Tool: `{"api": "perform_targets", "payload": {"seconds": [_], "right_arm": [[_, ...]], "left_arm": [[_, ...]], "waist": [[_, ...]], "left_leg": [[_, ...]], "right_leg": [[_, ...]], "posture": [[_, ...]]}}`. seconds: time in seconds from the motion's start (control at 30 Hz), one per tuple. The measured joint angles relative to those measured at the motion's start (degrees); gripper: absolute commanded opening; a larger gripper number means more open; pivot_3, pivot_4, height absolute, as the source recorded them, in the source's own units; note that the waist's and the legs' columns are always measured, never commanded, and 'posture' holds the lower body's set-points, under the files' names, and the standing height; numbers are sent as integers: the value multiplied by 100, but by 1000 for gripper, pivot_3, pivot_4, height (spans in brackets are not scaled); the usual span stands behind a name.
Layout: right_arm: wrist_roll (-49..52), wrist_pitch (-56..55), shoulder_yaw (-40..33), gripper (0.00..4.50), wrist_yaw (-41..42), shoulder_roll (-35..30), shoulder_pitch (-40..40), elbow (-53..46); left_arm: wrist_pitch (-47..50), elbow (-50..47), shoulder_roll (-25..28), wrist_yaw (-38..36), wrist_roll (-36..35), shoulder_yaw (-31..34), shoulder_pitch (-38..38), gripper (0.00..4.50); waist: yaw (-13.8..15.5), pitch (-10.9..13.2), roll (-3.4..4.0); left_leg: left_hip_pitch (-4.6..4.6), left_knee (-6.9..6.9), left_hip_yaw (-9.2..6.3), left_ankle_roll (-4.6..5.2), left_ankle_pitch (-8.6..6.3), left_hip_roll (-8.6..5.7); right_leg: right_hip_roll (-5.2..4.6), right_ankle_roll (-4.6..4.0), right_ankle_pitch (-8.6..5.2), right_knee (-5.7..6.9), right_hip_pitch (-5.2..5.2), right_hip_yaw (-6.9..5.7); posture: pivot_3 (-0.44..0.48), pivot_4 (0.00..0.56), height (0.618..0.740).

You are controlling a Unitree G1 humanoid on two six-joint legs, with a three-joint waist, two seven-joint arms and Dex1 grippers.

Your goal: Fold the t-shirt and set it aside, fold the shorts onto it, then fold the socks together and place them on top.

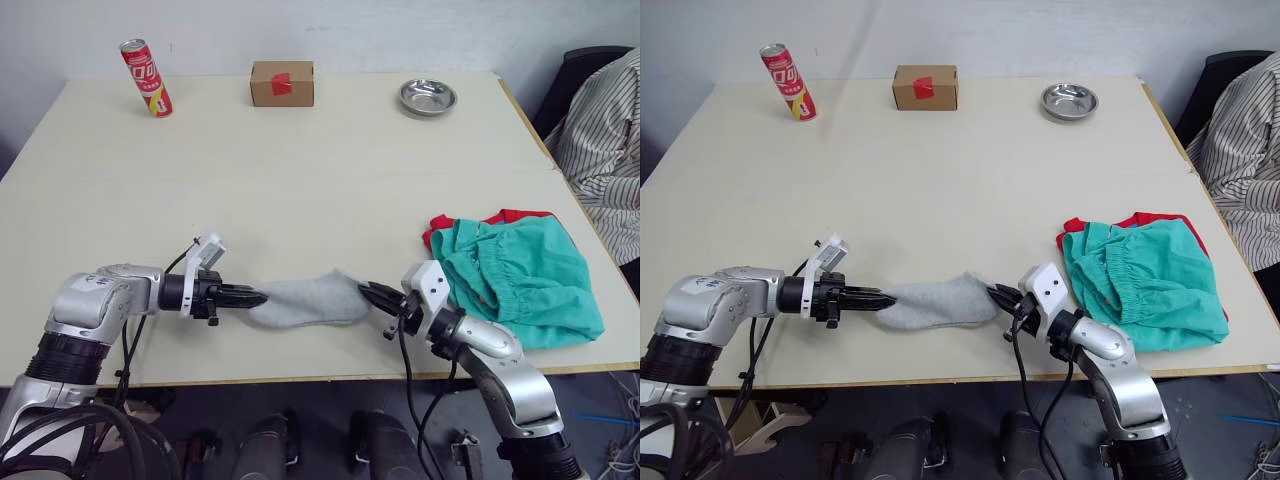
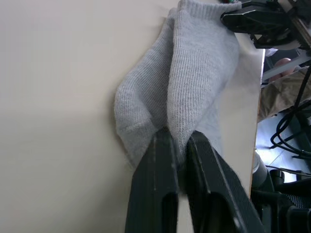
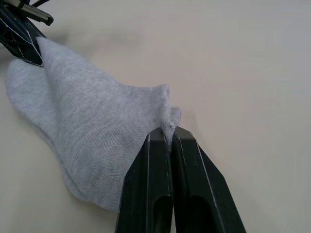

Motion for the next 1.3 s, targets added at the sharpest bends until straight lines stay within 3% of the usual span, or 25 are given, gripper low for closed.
{"api": "perform_targets", "payload": {"seconds": [0.2, 0.23, 0.33, 0.47, 0.63, 0.77, 1.0, 1.3], "right_arm": [[124, -291, -195, 2462, 53, -129, 25, 0], [96, -374, -237, 2830, 65, -247, 1, 4], [110, -616, -363, 2866, 305, -573, -245, 2], [479, -453, 16, 1893, 657, -441, -760, -121], [11, -606, 1044, 105, 626, 109, -1061, 517], [-598, -1062, 1569, 47, 403, 477, -1307, 1296], [-1128, -1954, 1538, 47, 199, 321, -1162, 1881], [-535, -1747, 275, 47, -5, 22, -609, 1743]], "left_arm": [[-458, -42, 2, 10, 6, 504, 276, 3216], [-660, -60, 2, -25, -8, 674, 370, 3257], [-861, -307, 18, -142, -237, 1295, 538, 2927], [-1200, -1078, -138, -213, -430, 1533, 705, 1731], [-1912, -1216, -927, 132, 135, 793, 875, 115], [-2661, -602, -1307, 457, 910, 234, 1020, 53], [-3458, -223, -1600, 925, 1556, 81, 1129, 53], [-4262, -97, -1779, 658, 1180, 552, 1739, 53]], "waist": [[-12, 0, -1], [-9, 0, -1], [-8, 3, -7], [-10, 0, -10], [2, -2, -14], [-6, -6, -21], [8, -21, -32], [-23, -42, -45]], "left_leg": [[7, 0, 7, 1, 0, 1], [7, 0, 8, 2, -1, 1], [8, 1, 9, -8, -8, 2], [22, -1, 9, -6, -7, 5], [18, 7, 23, 17, 4, -2], [17, 12, 29, 21, 2, -1], [26, 13, 29, 2, -17, 0], [28, 24, 31, 1, -31, 18]], "right_leg": [[-1, 0, 0, 3, 0, 7], [-2, 0, 0, 3, 0, 7], [-3, 1, 1, 2, 0, 8], [-2, 0, 0, 2, 12, 10], [-3, 9, 8, 6, 9, 16], [-3, 9, 9, 8, 5, 19], [-11, 11, 10, 6, 16, 20], [-3, 11, 20, 2, 15, 22]], "posture": [[0, 150, 740], [0, 150, 740], [0, 150, 740], [0, 150, 740], [0, 150, 740], [0, 150, 740], [0, 150, 740], [0, 150, 740]]}}
